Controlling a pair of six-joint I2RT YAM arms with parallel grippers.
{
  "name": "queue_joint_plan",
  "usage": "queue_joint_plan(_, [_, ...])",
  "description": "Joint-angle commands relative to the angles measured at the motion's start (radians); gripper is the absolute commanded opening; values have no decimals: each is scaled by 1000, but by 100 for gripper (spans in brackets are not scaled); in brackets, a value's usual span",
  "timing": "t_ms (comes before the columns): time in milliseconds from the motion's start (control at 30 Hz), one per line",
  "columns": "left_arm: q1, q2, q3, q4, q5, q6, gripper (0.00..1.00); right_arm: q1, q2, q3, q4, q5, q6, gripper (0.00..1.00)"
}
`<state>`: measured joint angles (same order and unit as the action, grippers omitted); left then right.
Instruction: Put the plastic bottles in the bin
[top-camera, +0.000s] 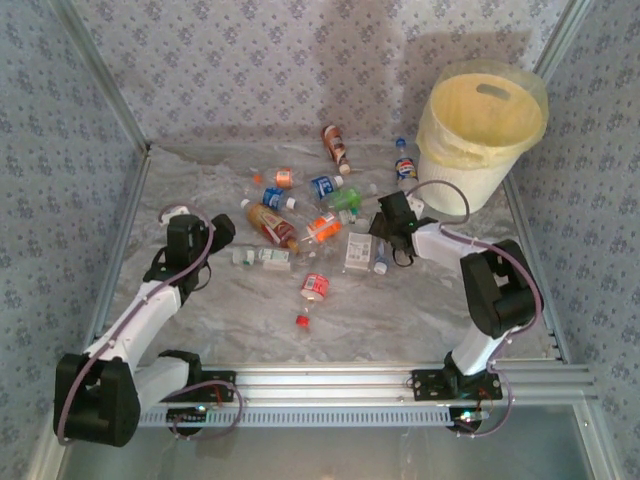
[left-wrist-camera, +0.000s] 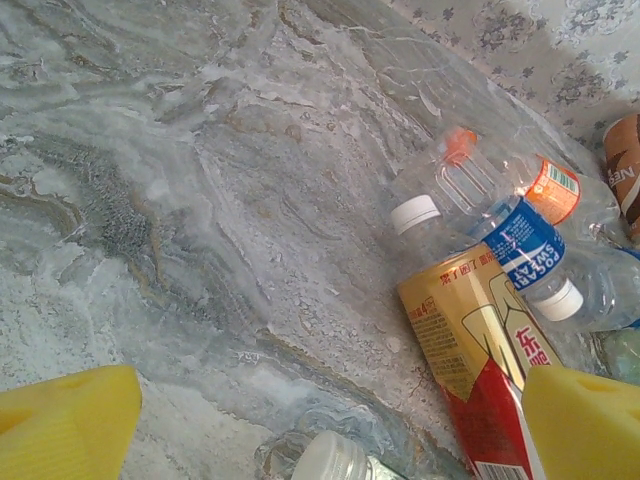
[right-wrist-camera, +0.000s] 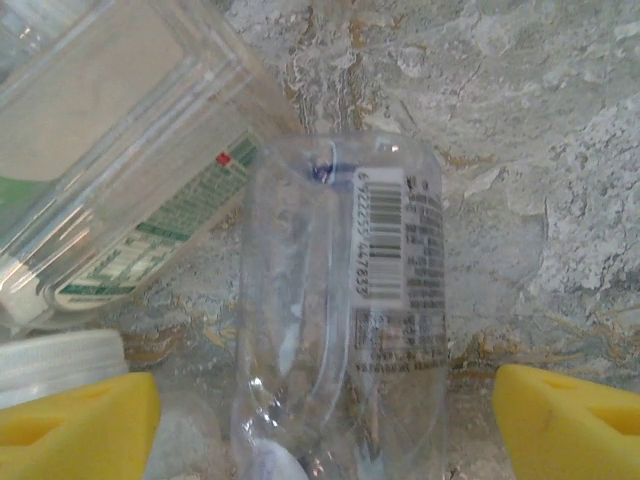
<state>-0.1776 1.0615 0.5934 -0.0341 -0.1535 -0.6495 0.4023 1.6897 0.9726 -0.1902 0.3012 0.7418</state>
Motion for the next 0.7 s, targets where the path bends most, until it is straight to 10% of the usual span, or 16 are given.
queue_joint_plan(0, [10,33,46,-38,17,-21,98,5,42,17,-98,61,42,86])
queue_joint_plan(333, [13,191,215,-258,-59,-93,98,-13,14,-57,-34,91,7,69])
queue_joint_plan(667, [13,132,87,-20,27,-8,98,-14,-192,-170,137,85,-167,46])
